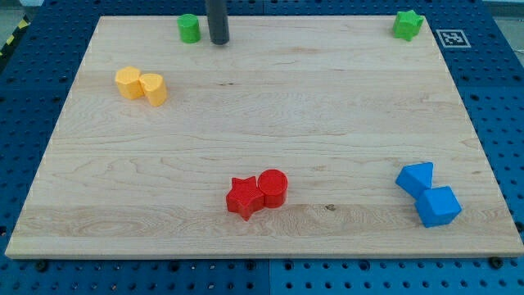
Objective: Push the green circle to the top left
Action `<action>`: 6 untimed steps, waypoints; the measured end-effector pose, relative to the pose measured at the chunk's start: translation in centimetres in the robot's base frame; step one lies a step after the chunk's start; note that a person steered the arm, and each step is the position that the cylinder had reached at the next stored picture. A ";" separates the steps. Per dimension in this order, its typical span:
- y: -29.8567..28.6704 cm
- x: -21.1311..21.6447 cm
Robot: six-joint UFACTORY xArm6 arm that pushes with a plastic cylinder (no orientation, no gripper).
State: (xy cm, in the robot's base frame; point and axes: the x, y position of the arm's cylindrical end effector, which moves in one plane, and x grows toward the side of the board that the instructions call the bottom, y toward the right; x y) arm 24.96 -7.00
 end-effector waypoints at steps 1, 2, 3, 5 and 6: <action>-1.2 -0.2; -5.0 -0.2; -8.2 -0.3; -8.1 -0.1; -5.8 -1.3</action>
